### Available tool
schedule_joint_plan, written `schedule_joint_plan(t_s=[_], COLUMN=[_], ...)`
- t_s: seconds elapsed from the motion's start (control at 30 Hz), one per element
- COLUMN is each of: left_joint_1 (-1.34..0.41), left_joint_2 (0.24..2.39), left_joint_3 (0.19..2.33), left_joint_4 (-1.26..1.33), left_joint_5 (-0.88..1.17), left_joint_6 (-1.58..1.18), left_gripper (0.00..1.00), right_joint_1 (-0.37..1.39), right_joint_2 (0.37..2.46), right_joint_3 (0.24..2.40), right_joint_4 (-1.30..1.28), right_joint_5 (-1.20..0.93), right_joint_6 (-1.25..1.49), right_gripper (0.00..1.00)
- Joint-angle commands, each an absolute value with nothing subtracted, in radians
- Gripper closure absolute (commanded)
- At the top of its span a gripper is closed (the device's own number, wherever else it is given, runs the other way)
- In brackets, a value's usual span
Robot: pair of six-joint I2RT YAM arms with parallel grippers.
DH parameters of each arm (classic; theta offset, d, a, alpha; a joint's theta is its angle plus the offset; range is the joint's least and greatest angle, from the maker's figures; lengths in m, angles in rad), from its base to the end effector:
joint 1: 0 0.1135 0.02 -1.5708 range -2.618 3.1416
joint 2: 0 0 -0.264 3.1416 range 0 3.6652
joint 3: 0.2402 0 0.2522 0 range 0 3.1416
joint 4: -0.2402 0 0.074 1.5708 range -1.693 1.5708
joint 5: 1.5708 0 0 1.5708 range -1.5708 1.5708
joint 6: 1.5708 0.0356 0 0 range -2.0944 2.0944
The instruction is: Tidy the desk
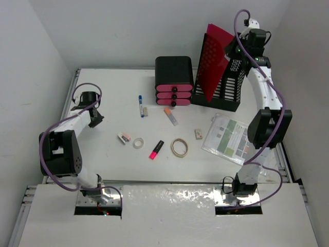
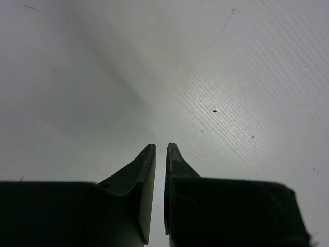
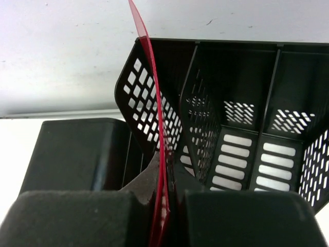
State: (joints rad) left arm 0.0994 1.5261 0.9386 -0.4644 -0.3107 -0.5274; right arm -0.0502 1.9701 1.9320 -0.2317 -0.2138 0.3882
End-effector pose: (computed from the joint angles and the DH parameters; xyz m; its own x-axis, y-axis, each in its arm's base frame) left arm 0.2963 0.0405 0.1977 -0.6232 -0.5437 -0.5621 -0.6469 0.7623 -0.0202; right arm 0.4743 -0.0163 0.3784 -0.3051 0.3857 -0.8707 -0.0429 0.9078 0.4172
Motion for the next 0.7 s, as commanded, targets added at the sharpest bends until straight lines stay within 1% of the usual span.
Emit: schedule_joint_plan(t_s=[0.0, 0.2, 0.3, 0.47, 0.53, 0.67], left_joint_1=[0.092, 0.092, 0.092, 0.092, 0.092, 0.092], left_joint_2=[1.532, 1.534, 1.532, 1.532, 1.532, 1.525], left_joint_3=[0.945, 0.943, 0.943, 0.943, 0.945, 0.942], left_joint_4=[-0.439, -0.434, -0.433, -0.434, -0.437, -0.445], left_joint_5=[-0.308, -0.301, -0.296, -0.293, -0.293, -0.299], left_joint_6=[-0.526, -0.529, -0.529, -0.526, -0.523, -0.517], left_gripper=[0.92, 0.92, 0.92, 0.92, 0.92, 0.92], right_joint_1=[-0.048, -0.035, -0.014, 0.049, 0.063, 0.121], right_joint_2=[1.913, 1.856, 1.778, 1.617, 1.585, 1.513], right_joint_3=[1.957, 1.979, 1.899, 1.645, 1.550, 1.384], right_joint_4=[-0.218, -0.195, -0.108, 0.121, 0.181, 0.386], right_joint_5=[-0.229, -0.259, -0.255, -0.164, -0.141, -0.060], right_joint_6=[0.387, 0.384, 0.373, 0.325, 0.310, 0.258], right_gripper=[1.00, 1.00, 1.00, 1.00, 1.00, 1.00])
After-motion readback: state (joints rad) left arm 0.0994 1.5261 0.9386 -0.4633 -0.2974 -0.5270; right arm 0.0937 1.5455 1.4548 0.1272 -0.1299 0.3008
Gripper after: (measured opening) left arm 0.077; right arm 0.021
